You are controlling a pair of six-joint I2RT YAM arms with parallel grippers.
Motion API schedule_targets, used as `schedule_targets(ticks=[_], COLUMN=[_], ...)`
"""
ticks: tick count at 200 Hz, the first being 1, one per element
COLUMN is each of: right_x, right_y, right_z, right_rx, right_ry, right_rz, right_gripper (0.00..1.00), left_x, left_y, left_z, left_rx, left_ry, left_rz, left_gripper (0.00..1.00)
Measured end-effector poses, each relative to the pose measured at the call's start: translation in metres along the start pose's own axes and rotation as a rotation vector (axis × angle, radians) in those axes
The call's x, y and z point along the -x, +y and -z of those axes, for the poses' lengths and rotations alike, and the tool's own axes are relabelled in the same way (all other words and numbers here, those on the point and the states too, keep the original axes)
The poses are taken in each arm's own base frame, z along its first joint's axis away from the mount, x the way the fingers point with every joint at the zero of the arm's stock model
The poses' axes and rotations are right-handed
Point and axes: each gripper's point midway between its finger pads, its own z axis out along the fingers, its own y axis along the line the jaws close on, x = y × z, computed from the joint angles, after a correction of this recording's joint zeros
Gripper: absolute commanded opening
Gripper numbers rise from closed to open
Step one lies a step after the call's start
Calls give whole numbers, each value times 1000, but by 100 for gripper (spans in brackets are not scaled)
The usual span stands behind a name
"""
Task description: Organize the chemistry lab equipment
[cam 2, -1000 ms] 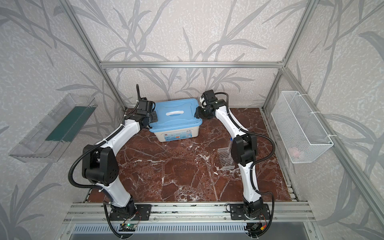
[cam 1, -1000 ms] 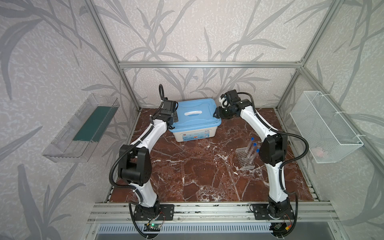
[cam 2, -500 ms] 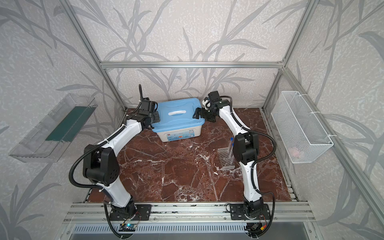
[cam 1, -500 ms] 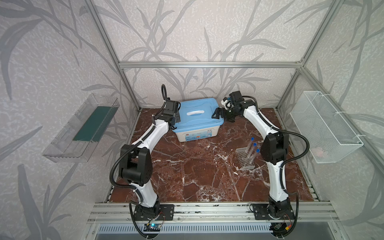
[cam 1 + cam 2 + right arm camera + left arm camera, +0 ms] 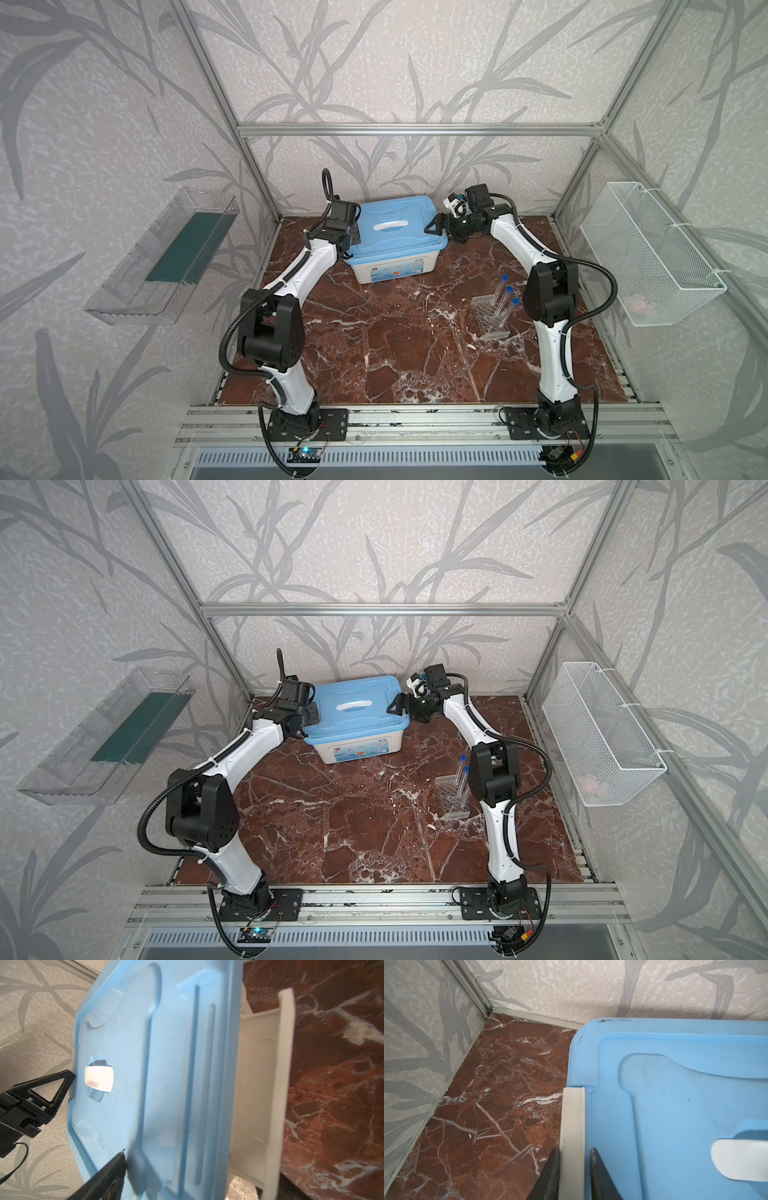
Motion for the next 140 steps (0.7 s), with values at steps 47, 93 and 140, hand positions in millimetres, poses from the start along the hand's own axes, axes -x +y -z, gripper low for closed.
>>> schedule_targets(ticks=[47,93,140], right_x=[2,0,0], right_y=[8,6,10], right_z=[12,11,14], right_rx=[-49,-96,-167], right_ry=[-41,-42,-48], right_rz=[79,125,222], right_gripper=[71,67,64], left_x=[0,0,0], left_y=[-2,-3,-2], left_z=[0,-1,-1], left_rx=[-15,-25,-27], left_ry=[1,5,5], left_rz=[2,5,6], left_gripper=[25,25,24])
